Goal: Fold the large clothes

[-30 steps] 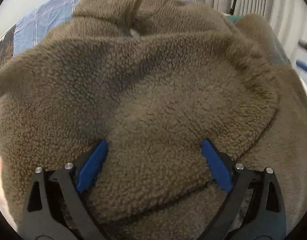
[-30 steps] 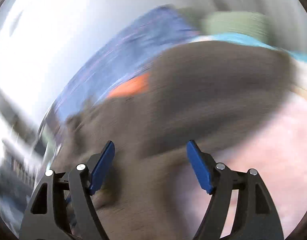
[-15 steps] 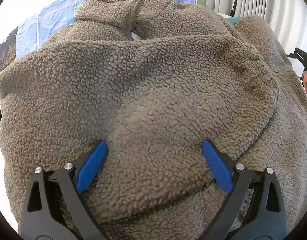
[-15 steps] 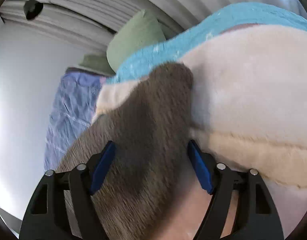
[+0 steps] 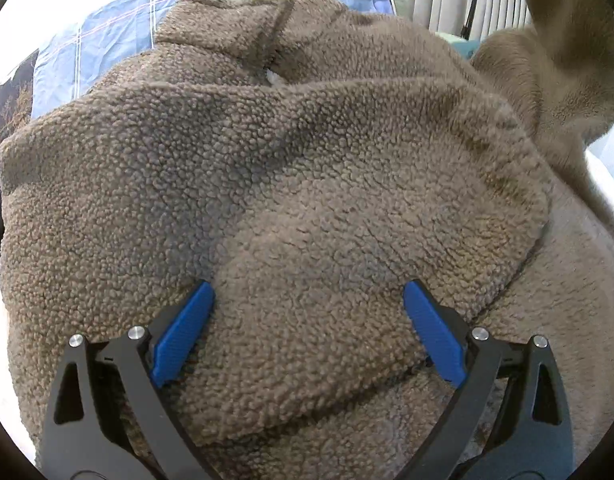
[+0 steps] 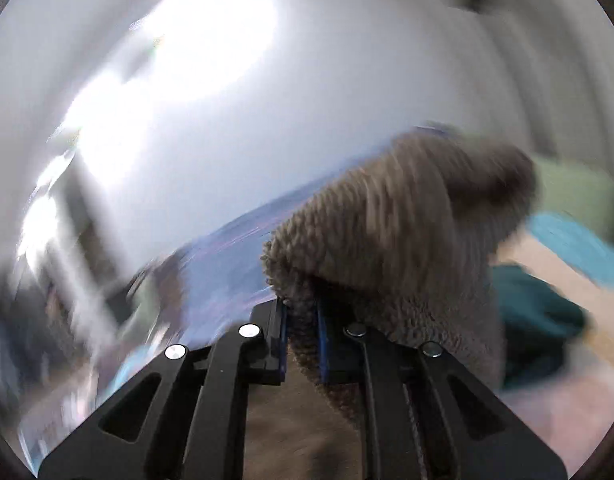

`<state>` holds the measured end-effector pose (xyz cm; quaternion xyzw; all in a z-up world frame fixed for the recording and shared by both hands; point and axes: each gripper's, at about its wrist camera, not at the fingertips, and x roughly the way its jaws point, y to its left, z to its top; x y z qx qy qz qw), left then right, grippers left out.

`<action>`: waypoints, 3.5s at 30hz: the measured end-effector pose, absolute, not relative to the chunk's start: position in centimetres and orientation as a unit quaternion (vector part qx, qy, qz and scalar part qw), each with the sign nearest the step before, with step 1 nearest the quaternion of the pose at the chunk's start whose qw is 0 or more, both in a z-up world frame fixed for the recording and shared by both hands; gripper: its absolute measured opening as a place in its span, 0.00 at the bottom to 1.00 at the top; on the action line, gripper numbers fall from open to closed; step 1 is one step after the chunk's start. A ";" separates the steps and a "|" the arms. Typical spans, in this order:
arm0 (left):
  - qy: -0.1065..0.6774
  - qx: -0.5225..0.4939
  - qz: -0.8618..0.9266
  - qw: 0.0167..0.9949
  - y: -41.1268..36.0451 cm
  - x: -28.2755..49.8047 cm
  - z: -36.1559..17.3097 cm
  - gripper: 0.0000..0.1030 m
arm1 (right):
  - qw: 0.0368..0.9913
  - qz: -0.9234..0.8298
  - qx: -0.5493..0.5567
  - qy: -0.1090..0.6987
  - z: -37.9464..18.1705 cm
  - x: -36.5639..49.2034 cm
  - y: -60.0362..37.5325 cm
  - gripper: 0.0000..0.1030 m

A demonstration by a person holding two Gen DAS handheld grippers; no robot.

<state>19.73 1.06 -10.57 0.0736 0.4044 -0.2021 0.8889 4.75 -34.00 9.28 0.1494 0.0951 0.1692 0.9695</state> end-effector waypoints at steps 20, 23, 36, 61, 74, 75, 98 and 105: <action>0.422 -0.171 -0.258 0.852 8.6 20.7 -8.1 0.60 | 0.894 0.276 0.042 0.350 -9.0 5.6 -20.1 0.57; 0.386 -0.159 -0.264 0.870 8.8 20.8 -4.4 0.25 | 0.914 0.270 0.056 0.297 -7.3 3.7 -21.2 0.59; 0.384 -0.079 -0.105 0.914 15.6 20.8 -5.9 0.70 | 0.918 0.067 0.109 0.376 -6.0 4.0 -27.8 0.71; 0.336 0.096 -0.133 0.927 9.1 14.8 -6.1 0.98 | 0.925 0.041 0.061 0.373 -7.5 3.9 -28.7 0.81; 0.457 0.020 -0.084 0.885 21.6 2.8 -11.0 0.98 | 0.896 0.027 0.146 0.418 -10.5 -6.4 -37.7 0.82; 0.458 0.016 -0.086 0.885 21.6 2.3 -11.2 0.98 | 0.896 0.028 0.151 0.417 -10.6 -6.8 -37.7 0.82; 0.428 -0.107 -0.172 0.881 21.4 -8.8 -12.6 0.83 | 0.884 0.090 0.215 0.405 -11.1 -15.1 -36.2 0.80; 0.426 -0.118 -0.203 0.874 20.0 -9.5 -12.9 0.60 | 0.873 0.133 0.266 0.387 -10.7 -16.3 -36.9 0.61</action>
